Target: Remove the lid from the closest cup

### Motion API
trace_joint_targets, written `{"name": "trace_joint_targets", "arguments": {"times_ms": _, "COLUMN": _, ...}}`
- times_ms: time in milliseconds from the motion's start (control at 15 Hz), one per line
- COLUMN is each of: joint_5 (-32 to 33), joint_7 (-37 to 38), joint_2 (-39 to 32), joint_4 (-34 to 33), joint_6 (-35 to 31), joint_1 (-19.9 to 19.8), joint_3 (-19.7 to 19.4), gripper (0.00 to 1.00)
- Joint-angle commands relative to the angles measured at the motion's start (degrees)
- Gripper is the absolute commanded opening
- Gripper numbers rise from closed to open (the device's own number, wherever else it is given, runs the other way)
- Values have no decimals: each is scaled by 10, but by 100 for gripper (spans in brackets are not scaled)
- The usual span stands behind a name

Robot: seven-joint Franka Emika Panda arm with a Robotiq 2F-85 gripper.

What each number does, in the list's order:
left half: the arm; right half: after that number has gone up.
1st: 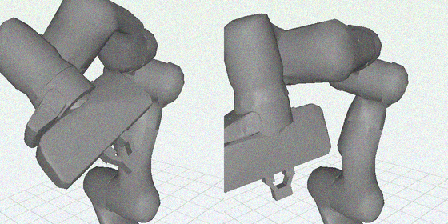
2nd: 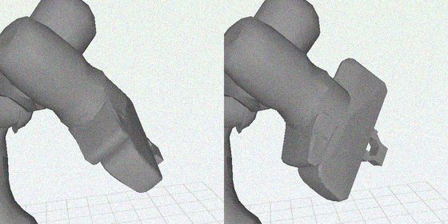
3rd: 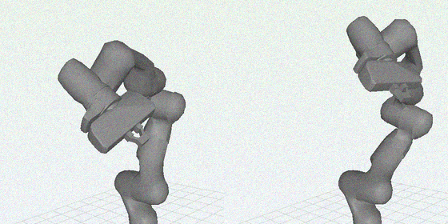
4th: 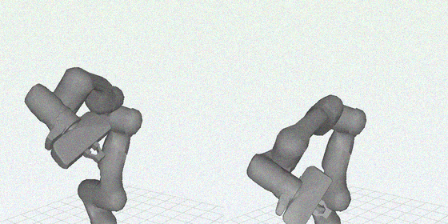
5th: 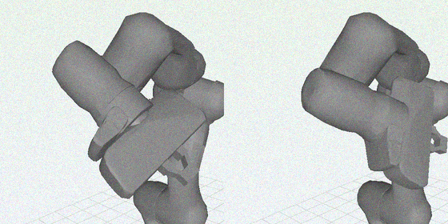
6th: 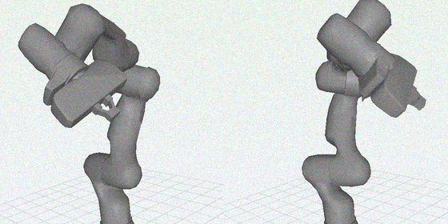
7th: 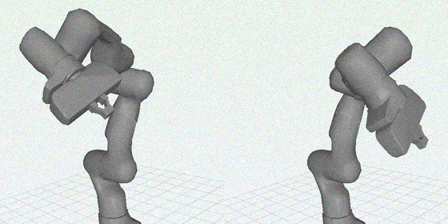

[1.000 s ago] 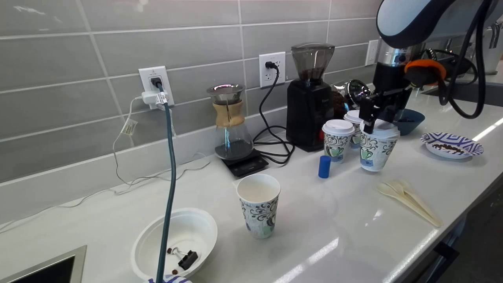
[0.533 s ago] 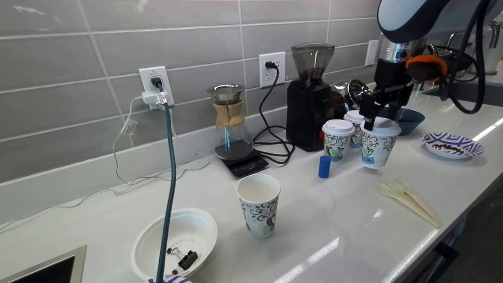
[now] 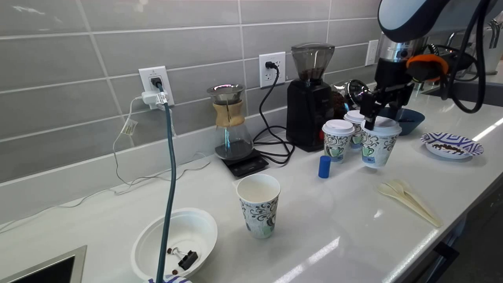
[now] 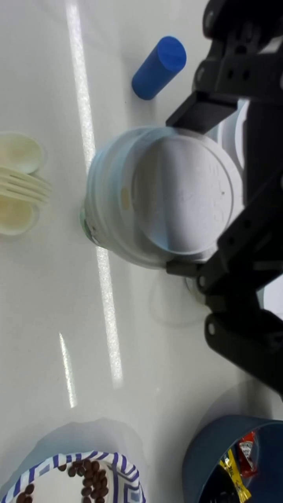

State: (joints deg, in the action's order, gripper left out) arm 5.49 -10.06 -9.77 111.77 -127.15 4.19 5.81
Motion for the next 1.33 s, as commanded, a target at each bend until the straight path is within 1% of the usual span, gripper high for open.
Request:
{"name": "trace_joint_targets", "arguments": {"times_ms": 0, "joint_5": -18, "joint_7": -20, "joint_2": 5, "joint_4": -9, "joint_6": 20, "joint_1": -3, "joint_3": -1, "gripper": 85}}
{"name": "trace_joint_targets", "arguments": {"times_ms": 267, "joint_5": -22, "joint_7": -25, "joint_2": 7, "joint_4": -7, "joint_6": 19, "joint_1": -4, "joint_3": -1, "gripper": 83}}
{"name": "trace_joint_targets", "arguments": {"times_ms": 667, "joint_5": -31, "joint_7": -24, "joint_2": 11, "joint_4": -6, "joint_6": 17, "joint_1": -11, "joint_3": -6, "gripper": 84}}
{"name": "trace_joint_targets", "arguments": {"times_ms": 1000, "joint_5": -58, "joint_7": -14, "joint_2": 15, "joint_4": 0, "joint_6": 15, "joint_1": -38, "joint_3": -32, "gripper": 83}}
{"name": "trace_joint_targets", "arguments": {"times_ms": 1067, "joint_5": -54, "joint_7": -4, "joint_2": 13, "joint_4": 3, "joint_6": 11, "joint_1": -42, "joint_3": -38, "gripper": 84}}
{"name": "trace_joint_targets", "arguments": {"times_ms": 1133, "joint_5": -52, "joint_7": 8, "joint_2": 11, "joint_4": 4, "joint_6": 7, "joint_1": -45, "joint_3": -43, "gripper": 88}}
{"name": "trace_joint_targets", "arguments": {"times_ms": 1267, "joint_5": -38, "joint_7": 32, "joint_2": 6, "joint_4": 7, "joint_6": 3, "joint_1": -47, "joint_3": -52, "gripper": 89}}
